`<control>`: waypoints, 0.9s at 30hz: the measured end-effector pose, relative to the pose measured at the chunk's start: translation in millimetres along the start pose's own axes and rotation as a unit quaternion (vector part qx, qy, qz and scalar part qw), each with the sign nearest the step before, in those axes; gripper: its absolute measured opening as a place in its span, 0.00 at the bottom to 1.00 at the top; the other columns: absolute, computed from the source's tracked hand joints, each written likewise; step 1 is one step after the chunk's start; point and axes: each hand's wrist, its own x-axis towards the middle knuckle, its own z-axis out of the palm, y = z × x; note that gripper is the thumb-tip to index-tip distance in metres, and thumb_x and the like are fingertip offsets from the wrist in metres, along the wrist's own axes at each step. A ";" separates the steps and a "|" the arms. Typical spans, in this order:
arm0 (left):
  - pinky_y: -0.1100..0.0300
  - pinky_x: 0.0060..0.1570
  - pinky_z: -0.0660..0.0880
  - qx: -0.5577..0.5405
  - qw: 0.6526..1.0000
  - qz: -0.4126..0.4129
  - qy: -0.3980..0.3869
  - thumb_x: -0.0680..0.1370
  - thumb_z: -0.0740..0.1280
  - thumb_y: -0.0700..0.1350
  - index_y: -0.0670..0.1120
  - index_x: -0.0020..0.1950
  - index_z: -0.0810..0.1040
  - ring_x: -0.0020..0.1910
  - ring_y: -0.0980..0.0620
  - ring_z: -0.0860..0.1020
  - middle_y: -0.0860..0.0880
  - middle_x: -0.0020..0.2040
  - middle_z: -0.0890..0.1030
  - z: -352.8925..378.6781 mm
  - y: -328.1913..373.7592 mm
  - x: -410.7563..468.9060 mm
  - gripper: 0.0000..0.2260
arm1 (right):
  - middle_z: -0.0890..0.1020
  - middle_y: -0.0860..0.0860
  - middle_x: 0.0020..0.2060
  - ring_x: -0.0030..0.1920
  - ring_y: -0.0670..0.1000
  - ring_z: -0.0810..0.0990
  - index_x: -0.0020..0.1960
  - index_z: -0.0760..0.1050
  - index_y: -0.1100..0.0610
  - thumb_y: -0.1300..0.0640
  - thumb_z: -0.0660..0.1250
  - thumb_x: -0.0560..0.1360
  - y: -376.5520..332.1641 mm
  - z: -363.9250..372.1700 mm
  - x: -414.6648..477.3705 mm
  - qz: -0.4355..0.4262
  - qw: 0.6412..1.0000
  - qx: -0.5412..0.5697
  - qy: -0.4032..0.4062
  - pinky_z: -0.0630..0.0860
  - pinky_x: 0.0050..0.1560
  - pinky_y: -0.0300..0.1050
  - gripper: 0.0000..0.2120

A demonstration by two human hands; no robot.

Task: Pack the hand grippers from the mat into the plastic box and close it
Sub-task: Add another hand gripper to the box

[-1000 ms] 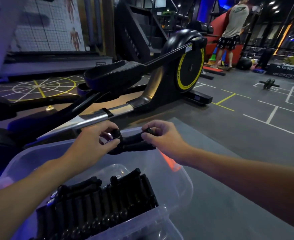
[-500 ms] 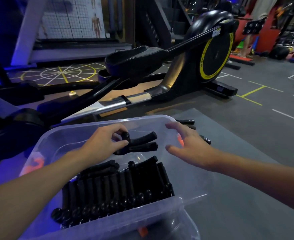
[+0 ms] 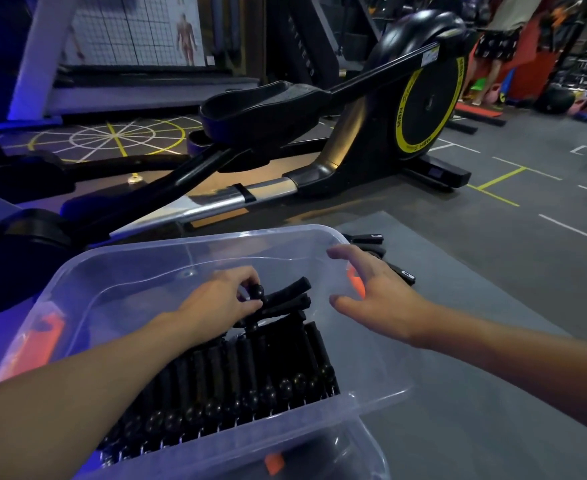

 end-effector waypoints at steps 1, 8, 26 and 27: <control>0.49 0.40 0.80 0.003 1.000 0.000 -0.004 0.75 0.72 0.51 0.57 0.45 0.72 0.37 0.52 0.80 0.52 0.42 0.80 1.8 -0.4 -0.9 0.08 | 0.65 0.35 0.64 0.70 0.44 0.63 0.70 0.62 0.41 0.52 0.68 0.73 0.5 -0.8 -0.6 0.000 1.000 0.007 -0.002 0.61 0.70 0.44 0.28; 0.55 0.42 0.78 0.036 0.999 -0.001 -0.034 0.75 0.72 0.51 0.55 0.46 0.74 0.39 0.55 0.80 0.54 0.42 0.80 8.5 -7.9 -3.3 0.07 | 0.66 0.35 0.63 0.61 0.38 0.65 0.70 0.62 0.39 0.53 0.70 0.73 3.5 -2.6 -3.4 0.001 1.000 0.018 0.009 0.60 0.60 0.36 0.30; 0.62 0.52 0.75 0.044 0.991 -0.001 -0.127 0.79 0.67 0.53 0.59 0.63 0.75 0.49 0.59 0.78 0.60 0.52 0.77 6.5 -12.7 -2.9 0.13 | 0.68 0.35 0.65 0.61 0.37 0.65 0.69 0.63 0.41 0.55 0.70 0.72 5.0 -0.7 -1.8 -0.017 0.999 0.024 0.012 0.60 0.61 0.35 0.29; 0.63 0.52 0.73 0.044 0.990 0.004 -0.135 0.79 0.66 0.52 0.59 0.65 0.75 0.49 0.60 0.78 0.61 0.51 0.76 6.4 -11.7 -3.6 0.14 | 0.68 0.35 0.65 0.61 0.37 0.65 0.69 0.63 0.41 0.55 0.70 0.72 5.1 -0.7 -1.5 -0.018 0.999 0.024 0.013 0.60 0.61 0.35 0.29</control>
